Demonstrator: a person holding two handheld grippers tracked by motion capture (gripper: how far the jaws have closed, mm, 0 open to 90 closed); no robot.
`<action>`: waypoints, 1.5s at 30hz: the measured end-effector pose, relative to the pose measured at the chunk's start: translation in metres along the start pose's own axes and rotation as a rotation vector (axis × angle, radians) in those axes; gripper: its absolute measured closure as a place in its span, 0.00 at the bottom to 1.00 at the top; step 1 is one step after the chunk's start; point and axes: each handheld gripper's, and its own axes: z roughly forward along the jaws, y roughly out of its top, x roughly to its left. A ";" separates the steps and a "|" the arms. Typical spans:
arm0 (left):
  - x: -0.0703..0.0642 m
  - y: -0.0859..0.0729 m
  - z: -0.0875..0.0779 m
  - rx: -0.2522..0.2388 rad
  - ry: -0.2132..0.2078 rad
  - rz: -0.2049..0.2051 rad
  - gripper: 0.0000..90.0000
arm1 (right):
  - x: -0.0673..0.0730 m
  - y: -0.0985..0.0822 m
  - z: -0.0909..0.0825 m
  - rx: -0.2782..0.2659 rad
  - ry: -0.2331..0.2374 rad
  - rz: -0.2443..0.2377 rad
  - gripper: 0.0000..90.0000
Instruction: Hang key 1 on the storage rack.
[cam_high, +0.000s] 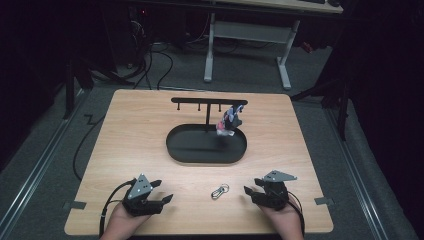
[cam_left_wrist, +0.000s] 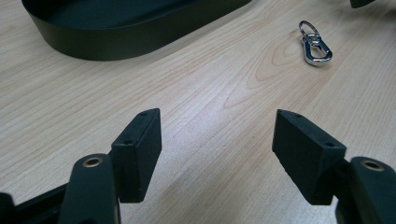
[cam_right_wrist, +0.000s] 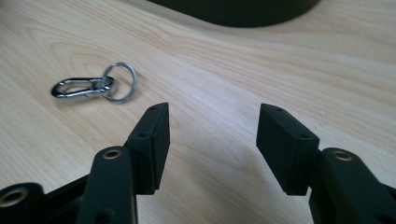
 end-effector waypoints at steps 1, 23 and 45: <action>0.000 0.000 0.000 0.000 0.001 -0.001 0.37 | 0.007 0.002 0.000 -0.014 0.043 -0.014 0.65; 0.006 -0.004 -0.008 -0.007 0.011 -0.009 0.37 | 0.080 0.022 0.050 0.073 0.106 -0.220 0.99; -0.001 0.004 0.001 -0.004 -0.017 0.029 0.38 | -0.020 -0.032 -0.026 -0.022 0.026 0.157 0.67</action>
